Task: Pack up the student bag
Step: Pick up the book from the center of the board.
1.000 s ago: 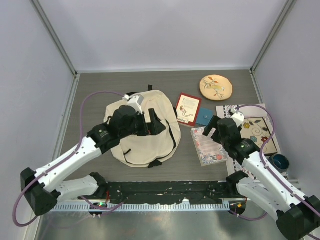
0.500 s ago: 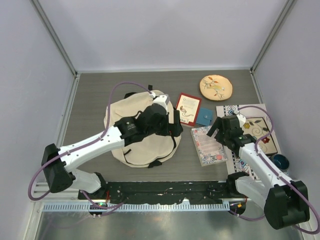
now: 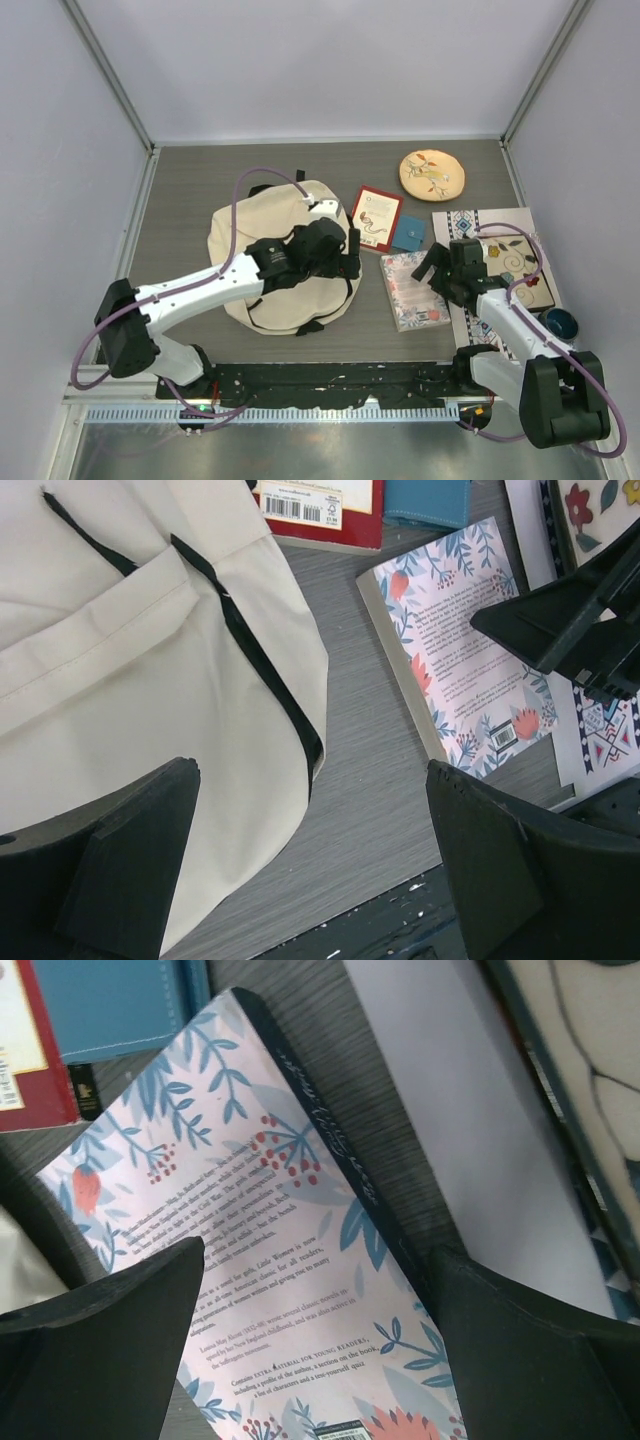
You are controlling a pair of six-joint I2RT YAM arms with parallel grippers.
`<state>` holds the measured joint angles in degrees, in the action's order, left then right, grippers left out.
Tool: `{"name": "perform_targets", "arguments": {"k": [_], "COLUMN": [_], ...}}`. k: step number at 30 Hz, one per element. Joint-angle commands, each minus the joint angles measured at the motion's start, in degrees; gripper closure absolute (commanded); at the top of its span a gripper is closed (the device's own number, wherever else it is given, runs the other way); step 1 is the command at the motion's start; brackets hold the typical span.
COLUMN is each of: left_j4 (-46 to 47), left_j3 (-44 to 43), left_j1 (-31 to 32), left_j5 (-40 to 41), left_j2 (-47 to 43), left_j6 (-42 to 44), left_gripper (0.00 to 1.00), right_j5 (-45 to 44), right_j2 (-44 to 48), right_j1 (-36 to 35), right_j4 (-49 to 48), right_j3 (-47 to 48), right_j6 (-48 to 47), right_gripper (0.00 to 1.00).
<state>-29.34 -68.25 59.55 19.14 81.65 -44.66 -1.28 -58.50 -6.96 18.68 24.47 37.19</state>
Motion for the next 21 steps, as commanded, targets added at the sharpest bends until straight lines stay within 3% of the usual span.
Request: {"name": "perform_targets", "arguments": {"k": [1, 13, 21], "left_j4": [2.26, 12.02, 16.15], "left_j3": [-3.47, -6.02, -7.87], "left_j1": [-0.05, -0.05, -0.14], "left_j5": [-3.22, -18.94, -25.02], "left_j2": [4.39, 18.01, 25.31], "left_j6": [-0.34, -4.02, -6.57], "left_gripper": [0.00, 0.00, 0.12], "right_j5": [9.00, 13.67, 10.25], "right_j2": [1.89, 13.41, 13.94], "right_j1": [0.02, -0.07, -0.07], "right_j4": [-3.37, -3.04, 0.57], "right_j3": [-2.40, -8.65, -6.02], "right_j6": [2.35, 8.16, 6.41], "right_gripper": [0.02, 0.02, 0.01]}}
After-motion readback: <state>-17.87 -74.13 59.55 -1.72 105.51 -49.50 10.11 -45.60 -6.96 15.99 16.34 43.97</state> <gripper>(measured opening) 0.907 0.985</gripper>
